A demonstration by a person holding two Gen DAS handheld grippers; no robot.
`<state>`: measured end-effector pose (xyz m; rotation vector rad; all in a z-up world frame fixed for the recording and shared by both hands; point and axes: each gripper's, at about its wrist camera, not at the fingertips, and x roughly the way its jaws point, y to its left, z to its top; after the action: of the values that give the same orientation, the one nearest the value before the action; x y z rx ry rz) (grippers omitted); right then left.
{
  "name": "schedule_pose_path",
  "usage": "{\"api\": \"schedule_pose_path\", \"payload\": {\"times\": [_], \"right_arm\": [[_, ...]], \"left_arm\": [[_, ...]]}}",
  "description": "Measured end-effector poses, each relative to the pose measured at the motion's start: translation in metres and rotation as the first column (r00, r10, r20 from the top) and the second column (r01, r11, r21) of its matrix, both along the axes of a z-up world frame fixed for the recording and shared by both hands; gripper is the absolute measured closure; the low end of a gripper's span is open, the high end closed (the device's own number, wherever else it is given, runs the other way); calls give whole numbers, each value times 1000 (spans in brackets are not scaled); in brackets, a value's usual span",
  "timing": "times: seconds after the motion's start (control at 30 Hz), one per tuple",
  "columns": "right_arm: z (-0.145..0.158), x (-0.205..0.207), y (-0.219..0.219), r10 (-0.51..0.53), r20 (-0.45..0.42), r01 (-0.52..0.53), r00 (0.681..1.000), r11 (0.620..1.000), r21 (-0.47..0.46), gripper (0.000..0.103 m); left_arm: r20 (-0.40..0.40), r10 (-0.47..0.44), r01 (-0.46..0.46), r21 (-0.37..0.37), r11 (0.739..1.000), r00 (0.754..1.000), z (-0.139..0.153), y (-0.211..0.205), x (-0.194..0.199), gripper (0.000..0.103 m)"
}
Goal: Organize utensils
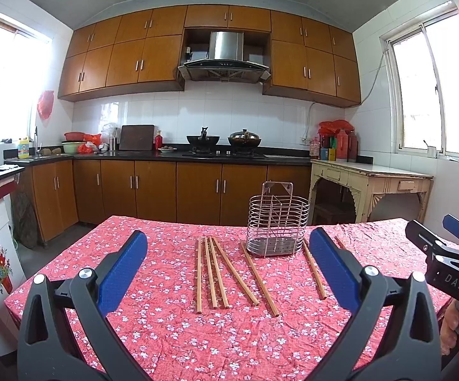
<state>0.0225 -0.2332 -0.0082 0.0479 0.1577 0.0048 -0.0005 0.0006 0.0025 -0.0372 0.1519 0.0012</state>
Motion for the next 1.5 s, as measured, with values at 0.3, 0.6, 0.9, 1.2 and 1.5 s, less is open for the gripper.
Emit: {"api": "schedule_pose_path", "payload": {"times": [0.3, 0.6, 0.9, 1.2, 1.5], "right_arm": [[0, 0, 0, 0, 0, 0, 1000, 1000, 1, 4], [1, 0, 0, -1, 0, 1, 1000, 1000, 1, 4], [1, 0, -1, -1, 0, 1, 1000, 1000, 2, 4], [1, 0, -1, -1, 0, 1, 1000, 1000, 2, 4], [2, -1, 0, -1, 0, 1, 1000, 1000, 2, 4]], "left_arm": [[1, 0, 0, 0, 1000, 1000, -1, 0, 0, 2], [1, 0, 0, 0, 1000, 1000, 0, 0, 0, 2], [1, 1, -1, 0, 1000, 1000, -1, 0, 0, 2], [0, -1, 1, -1, 1000, 1000, -3, -1, 0, 2], [0, -2, 2, -2, 1000, 1000, -2, -3, 0, 2]]}}
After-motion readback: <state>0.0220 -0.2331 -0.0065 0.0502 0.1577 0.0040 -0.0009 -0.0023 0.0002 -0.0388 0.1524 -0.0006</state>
